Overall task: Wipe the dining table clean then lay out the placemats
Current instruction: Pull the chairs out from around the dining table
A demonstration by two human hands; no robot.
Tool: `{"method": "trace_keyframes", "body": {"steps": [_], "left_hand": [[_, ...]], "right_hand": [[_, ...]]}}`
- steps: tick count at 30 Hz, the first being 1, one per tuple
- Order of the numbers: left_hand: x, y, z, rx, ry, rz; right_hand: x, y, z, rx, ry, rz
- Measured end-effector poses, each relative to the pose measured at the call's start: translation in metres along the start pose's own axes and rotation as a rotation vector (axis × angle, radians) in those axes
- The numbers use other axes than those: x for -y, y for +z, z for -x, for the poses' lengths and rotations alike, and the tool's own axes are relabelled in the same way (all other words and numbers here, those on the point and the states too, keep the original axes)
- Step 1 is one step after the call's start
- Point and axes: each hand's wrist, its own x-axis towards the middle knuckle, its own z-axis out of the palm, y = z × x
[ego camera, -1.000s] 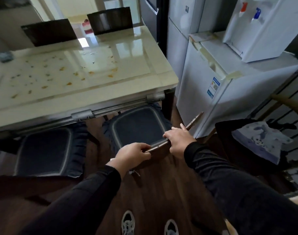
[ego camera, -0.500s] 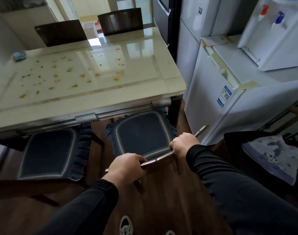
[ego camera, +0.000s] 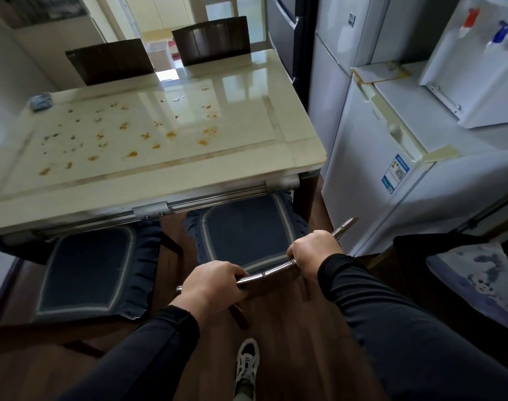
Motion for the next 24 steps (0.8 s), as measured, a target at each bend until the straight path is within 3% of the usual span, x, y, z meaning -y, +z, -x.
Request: {"method": "trace_keyframes", "body": {"steps": [24], "left_hand": [[0.066, -0.08, -0.159, 0.013, 0.018, -0.084]], "right_hand": [[-0.017, -0.047, -0.162, -0.002, 0.065, -0.056]]}}
